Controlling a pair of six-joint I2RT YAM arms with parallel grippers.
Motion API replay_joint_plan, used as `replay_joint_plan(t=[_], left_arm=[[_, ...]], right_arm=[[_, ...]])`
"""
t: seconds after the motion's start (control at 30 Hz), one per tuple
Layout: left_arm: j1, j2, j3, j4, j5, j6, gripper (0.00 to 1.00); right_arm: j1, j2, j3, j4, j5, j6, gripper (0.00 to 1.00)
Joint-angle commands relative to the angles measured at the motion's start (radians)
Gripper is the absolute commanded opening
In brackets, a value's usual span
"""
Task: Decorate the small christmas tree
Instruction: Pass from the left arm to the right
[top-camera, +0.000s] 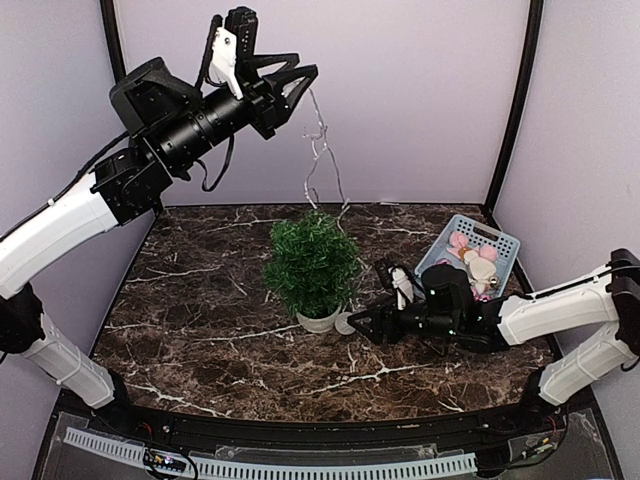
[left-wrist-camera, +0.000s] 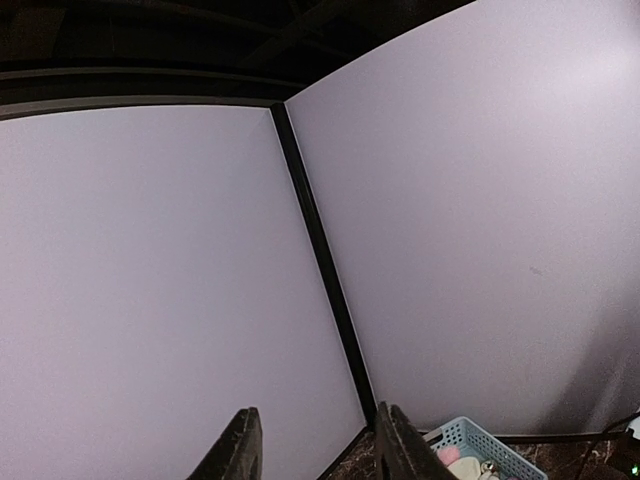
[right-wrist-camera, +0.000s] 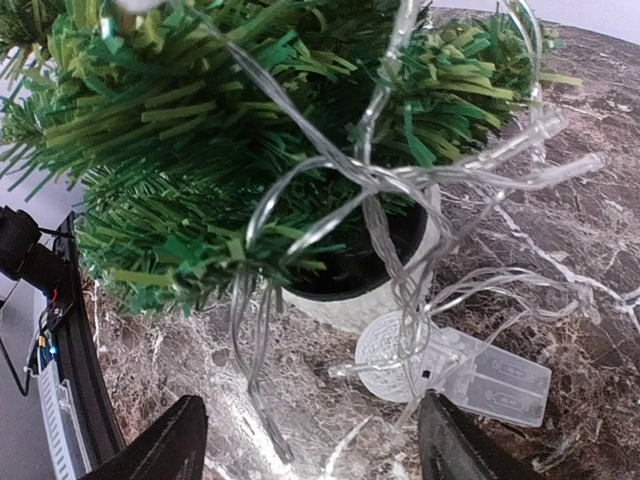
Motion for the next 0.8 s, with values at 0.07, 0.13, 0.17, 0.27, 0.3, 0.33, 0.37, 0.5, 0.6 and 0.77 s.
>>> replay_joint_plan(t=[0.07, 0.13, 0.17, 0.27, 0.3, 0.33, 0.37, 0.5, 0.6, 0.77], left_arm=[[0.006, 0.002, 0.040, 0.030, 0.018, -0.010, 0.00], [0.006, 0.002, 0.040, 0.030, 0.016, -0.009, 0.00], [0.006, 0.001, 0.040, 0.030, 0.014, -0.007, 0.00], [0.005, 0.001, 0.041, 0.029, 0.011, 0.000, 0.00], [0.005, 0.001, 0.041, 0.029, 0.010, 0.001, 0.00], [0.006, 0.000, 0.040, 0.029, 0.008, 0.004, 0.00], [0.005, -0.001, 0.039, 0.027, 0.005, 0.007, 0.00], [0.006, -0.006, 0.033, 0.022, -0.012, 0.020, 0.00], [0.007, -0.011, 0.021, 0.021, -0.032, 0.032, 0.00], [0.005, -0.038, -0.009, 0.026, -0.045, 0.042, 0.00]], right_arm=[[0.026, 0.058, 0.060, 0.107, 0.023, 0.000, 0.64], [0.031, 0.073, 0.068, 0.111, 0.028, 0.004, 0.57], [0.030, 0.078, 0.071, 0.113, 0.033, 0.008, 0.54], [0.032, 0.075, 0.067, 0.117, 0.070, 0.025, 0.34], [0.033, 0.066, 0.061, 0.116, 0.089, 0.033, 0.24], [0.034, 0.048, 0.054, 0.115, 0.118, 0.040, 0.17], [0.033, 0.027, 0.046, 0.108, 0.152, 0.049, 0.11], [0.033, -0.098, 0.030, 0.026, 0.314, 0.062, 0.00], [0.031, -0.218, 0.033, -0.050, 0.396, 0.042, 0.00], [0.031, -0.406, 0.105, -0.207, 0.497, -0.036, 0.00]])
